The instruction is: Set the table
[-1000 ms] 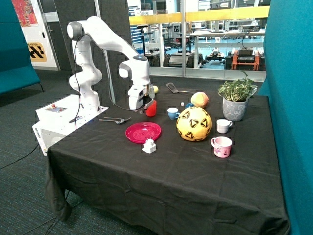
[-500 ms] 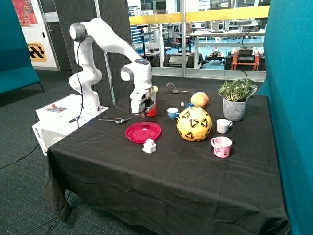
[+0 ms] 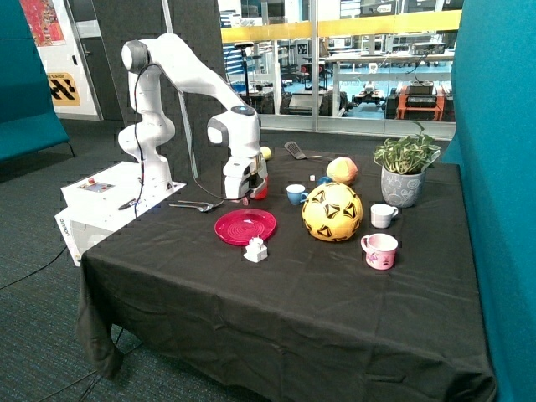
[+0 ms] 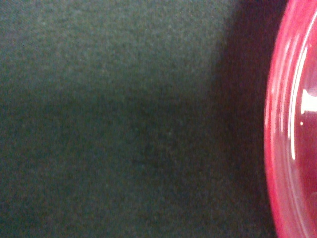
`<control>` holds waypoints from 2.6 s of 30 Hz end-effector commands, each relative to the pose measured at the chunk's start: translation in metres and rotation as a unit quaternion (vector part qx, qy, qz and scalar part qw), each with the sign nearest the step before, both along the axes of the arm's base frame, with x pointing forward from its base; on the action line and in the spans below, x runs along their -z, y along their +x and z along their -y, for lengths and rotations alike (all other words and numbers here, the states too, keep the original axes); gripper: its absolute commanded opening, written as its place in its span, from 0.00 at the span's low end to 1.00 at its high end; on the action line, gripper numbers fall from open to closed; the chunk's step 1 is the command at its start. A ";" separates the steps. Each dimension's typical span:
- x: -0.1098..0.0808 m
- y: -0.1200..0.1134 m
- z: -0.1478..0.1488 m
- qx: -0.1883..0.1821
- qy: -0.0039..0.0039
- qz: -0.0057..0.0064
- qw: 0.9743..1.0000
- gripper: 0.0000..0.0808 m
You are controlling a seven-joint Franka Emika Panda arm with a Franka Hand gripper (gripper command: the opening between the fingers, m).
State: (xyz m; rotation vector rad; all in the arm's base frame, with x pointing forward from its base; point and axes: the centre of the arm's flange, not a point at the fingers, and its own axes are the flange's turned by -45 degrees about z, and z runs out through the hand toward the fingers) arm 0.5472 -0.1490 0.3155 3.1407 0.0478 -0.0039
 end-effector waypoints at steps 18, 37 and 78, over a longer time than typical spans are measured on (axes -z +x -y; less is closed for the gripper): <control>0.018 0.002 0.007 -0.013 0.000 0.001 1.000 0.28; 0.026 0.000 0.001 -0.022 0.000 0.001 1.000 0.27; 0.039 0.009 -0.007 -0.034 0.000 0.001 0.999 0.20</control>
